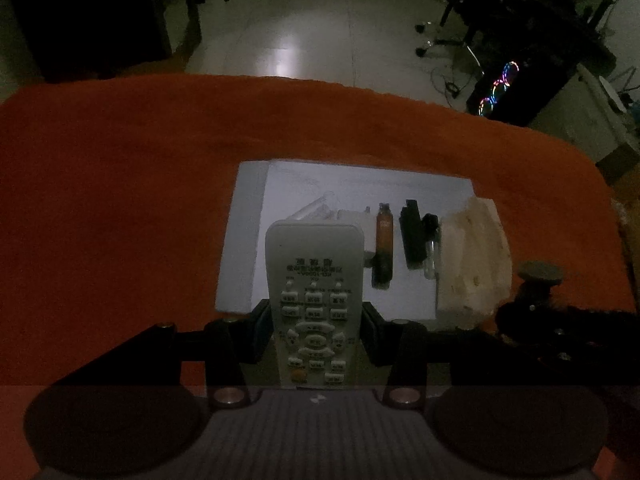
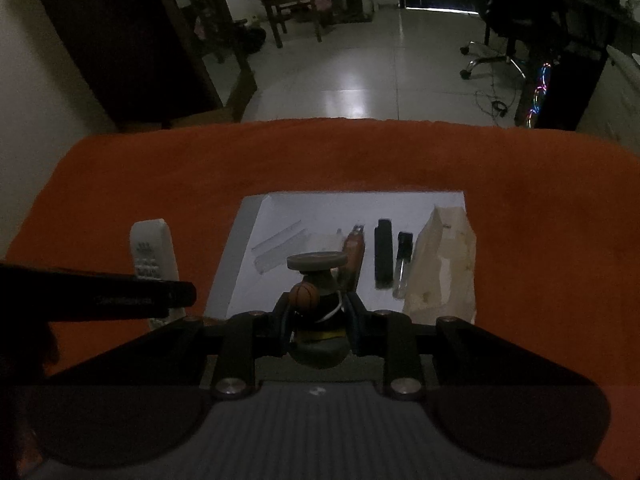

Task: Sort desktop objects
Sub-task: 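Lift the remote with the left gripper while the right gripper carries the figurine into the box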

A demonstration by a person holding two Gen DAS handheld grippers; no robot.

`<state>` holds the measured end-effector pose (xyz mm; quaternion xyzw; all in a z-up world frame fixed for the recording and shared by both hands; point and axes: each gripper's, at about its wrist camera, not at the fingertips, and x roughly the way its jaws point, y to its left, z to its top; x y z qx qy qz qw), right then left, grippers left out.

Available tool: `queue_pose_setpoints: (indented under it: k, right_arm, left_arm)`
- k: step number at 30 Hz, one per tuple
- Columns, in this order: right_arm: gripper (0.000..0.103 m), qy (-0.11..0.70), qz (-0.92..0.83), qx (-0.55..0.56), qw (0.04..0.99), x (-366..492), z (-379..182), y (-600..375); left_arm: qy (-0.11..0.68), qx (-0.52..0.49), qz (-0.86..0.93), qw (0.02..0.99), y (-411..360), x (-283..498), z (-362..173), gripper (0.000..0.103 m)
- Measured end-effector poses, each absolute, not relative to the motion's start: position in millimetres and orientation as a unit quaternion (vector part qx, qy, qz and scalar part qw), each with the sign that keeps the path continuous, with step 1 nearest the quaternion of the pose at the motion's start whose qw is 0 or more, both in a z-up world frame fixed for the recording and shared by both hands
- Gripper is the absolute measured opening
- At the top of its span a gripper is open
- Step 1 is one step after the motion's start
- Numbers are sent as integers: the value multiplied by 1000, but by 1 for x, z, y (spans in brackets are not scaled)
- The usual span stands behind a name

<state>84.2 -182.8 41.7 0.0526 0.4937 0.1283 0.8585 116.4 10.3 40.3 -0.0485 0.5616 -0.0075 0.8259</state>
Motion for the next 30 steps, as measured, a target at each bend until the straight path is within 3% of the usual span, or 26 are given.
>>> queue_pose_setpoints:
  k: [13, 30]
  right_arm:
    - [29, 512, 117, 51, 850, 28, 7, -183]
    - [29, 543, 115, 48, 831, 11, -57, -185]
  left_arm:
    - [580, -39, -8, 814, 6, 45, 1, 41]
    - [603, -29, -5, 797, -14, 23, -62, 41]
